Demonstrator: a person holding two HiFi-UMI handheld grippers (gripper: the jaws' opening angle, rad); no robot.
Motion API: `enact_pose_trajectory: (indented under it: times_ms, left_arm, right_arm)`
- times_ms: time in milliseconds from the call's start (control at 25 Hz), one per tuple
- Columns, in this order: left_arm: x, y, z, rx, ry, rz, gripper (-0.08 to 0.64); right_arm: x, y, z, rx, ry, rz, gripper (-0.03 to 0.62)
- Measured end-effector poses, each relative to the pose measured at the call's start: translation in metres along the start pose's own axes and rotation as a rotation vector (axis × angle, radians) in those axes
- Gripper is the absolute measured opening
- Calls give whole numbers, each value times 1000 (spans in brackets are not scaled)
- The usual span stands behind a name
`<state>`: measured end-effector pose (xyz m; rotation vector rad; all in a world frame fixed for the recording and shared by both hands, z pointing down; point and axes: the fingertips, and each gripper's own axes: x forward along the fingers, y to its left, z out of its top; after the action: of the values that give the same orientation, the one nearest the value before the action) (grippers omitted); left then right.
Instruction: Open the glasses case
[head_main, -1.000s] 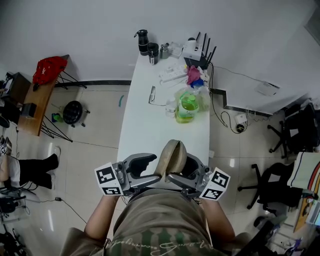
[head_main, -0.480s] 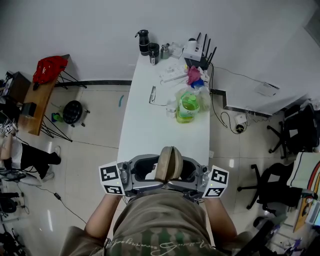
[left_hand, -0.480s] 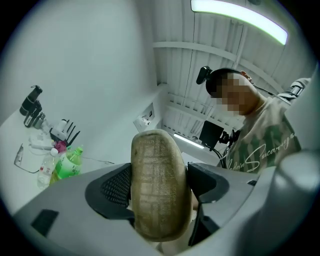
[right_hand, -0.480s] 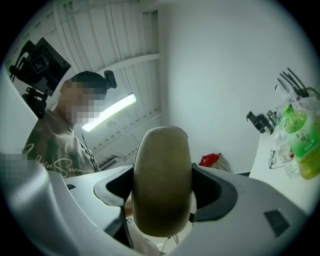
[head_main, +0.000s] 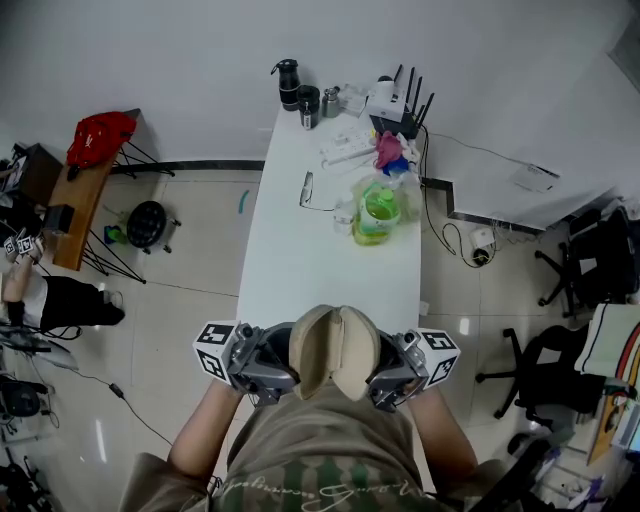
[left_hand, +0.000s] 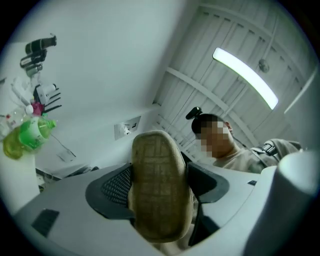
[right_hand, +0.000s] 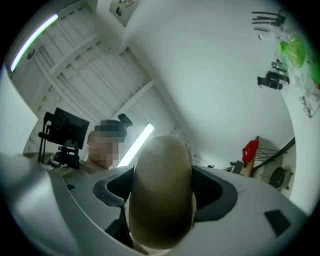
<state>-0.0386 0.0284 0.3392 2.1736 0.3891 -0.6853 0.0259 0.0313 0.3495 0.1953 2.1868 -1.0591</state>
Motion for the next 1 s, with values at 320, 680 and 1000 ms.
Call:
enact_pose_trajectory:
  times_ms: [320,680,1000]
  left_arm:
    - [-12,1,12,-206,-229,-127,364]
    - [-22,37,13,-53,-163,175,362]
    - [-47,60,32,117,-266,430,362]
  right_arm:
    - [1,-6,12,256,-146,80,369]
    - [0,-32,0,-103,100,-289,370]
    - [-17,-59,16,-336,93,-726,370]
